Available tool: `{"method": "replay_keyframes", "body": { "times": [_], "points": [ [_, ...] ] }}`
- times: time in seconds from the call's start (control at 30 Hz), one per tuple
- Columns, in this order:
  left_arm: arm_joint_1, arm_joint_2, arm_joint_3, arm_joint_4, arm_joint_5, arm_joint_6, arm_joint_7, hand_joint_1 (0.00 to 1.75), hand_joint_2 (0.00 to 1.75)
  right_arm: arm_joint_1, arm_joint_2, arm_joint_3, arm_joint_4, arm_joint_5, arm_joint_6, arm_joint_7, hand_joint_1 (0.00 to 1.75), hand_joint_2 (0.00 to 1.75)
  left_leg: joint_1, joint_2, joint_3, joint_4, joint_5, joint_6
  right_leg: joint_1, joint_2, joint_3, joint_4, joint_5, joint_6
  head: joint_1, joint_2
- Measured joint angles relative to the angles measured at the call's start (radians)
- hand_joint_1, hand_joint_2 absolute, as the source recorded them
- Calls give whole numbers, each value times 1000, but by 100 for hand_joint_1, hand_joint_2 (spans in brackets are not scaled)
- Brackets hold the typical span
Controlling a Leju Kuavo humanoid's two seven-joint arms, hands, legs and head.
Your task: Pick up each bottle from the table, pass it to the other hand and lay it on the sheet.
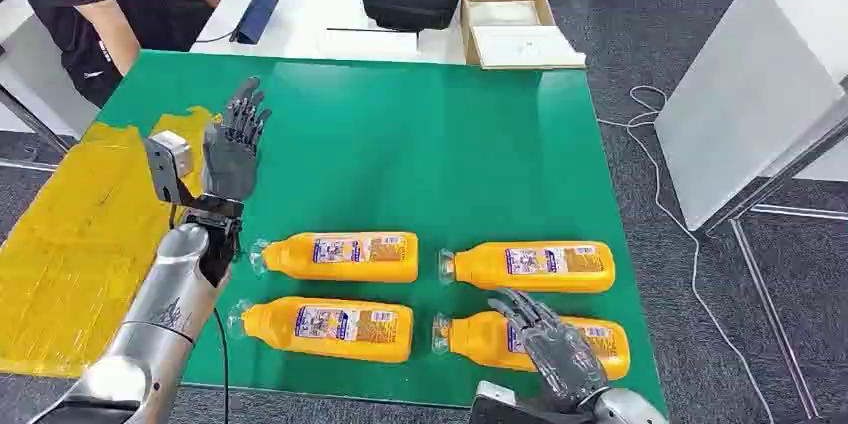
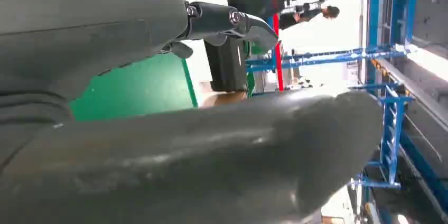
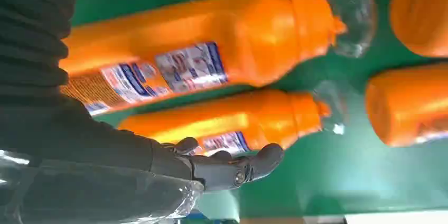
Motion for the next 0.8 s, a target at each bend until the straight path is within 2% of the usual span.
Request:
{"method": "replay_keyframes", "body": {
  "times": [0.2, 0.53, 0.8],
  "points": [
    [14, 13, 9, -21, 12, 2, 16, 0, 0, 44, -13, -26, -24, 34, 2, 67, 0, 175, 0, 0, 0, 0, 0, 0, 0, 0, 0, 0, 0, 0, 0, 0],
    [24, 18, 12, -30, 13, 2, 19, 0, 0, 66, -13, -58, -39, 53, 2, 81, 0, 175, -1, 0, 0, 0, 0, 0, 0, 0, 0, 0, 0, 0, 0, 0],
    [18, 9, 8, -28, 14, -3, 24, 0, 0, 90, 42, -139, -39, 186, 1, 104, 0, 175, -1, 0, 0, 0, 0, 0, 0, 0, -1, 0, 0, 0, 0, 0]
  ]
}}
